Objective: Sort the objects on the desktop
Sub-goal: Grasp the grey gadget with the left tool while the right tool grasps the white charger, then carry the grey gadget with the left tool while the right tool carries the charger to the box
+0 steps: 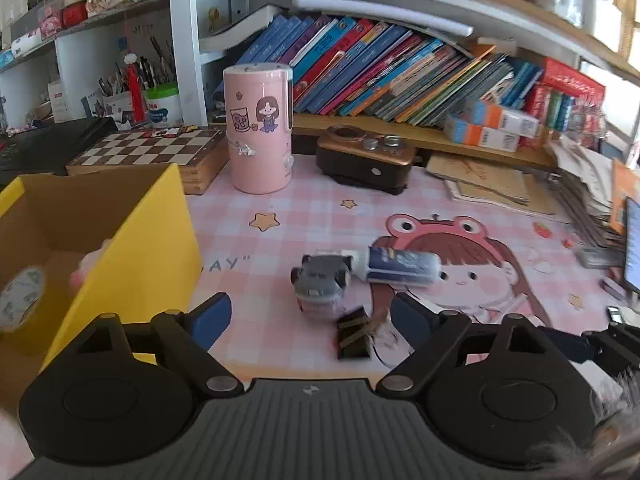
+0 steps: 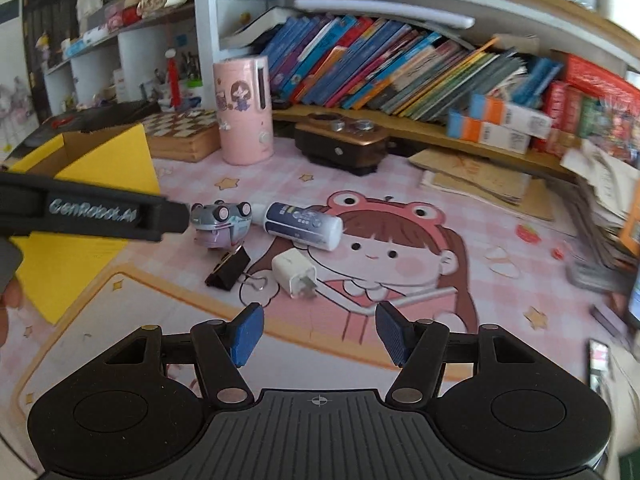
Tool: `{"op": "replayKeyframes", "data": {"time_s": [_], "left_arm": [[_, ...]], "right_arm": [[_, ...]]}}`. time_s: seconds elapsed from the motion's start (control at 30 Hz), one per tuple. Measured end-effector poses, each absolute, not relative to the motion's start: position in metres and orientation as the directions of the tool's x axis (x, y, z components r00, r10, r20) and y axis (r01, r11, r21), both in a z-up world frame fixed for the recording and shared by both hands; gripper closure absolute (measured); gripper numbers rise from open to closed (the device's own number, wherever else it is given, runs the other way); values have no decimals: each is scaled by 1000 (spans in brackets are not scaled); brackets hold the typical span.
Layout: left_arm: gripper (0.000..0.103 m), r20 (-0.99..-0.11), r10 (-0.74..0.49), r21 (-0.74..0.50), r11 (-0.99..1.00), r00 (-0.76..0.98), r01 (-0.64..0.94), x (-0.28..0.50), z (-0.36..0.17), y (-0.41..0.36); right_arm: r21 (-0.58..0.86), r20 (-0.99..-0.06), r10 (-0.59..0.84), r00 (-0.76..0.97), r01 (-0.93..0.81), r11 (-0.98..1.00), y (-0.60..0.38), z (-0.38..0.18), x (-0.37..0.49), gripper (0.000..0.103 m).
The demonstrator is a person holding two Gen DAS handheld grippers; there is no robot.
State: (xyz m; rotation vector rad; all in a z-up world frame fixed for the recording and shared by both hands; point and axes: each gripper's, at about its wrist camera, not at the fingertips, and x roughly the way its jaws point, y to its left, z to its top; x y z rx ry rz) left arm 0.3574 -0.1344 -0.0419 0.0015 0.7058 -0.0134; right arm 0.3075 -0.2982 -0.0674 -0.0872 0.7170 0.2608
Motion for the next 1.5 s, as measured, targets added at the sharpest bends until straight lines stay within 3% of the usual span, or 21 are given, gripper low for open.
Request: {"op": "replayKeyframes", "data": {"time_s": [0.27,0.57,0.7,0.77,1.5], "left_arm": [[26,-713,-18,-31,1000,701,-6,410,-77,-131],[49,-733,-57,-57,998,678,23,438,-94,-135],[62,-733,-80,-69,997,675,44,443,-95,-139],[62,-732,-89,-76,996,676,50,442,-95,-139],[62,-606,-191,-173,979,772,106,330,-19,-130]], "right_arm": [[14,-700,242,672,-326,945,-290,-95,347,45],[39,-707,278,650,-356,934,-284,-105,371,53],[52,-701,295,649,-366,929,-283,-105,376,65],[59,-697,309,647,-377,924,-282,-105,377,78],[110,-635,252,731,-238,965,-307,-53,290,78]]}}
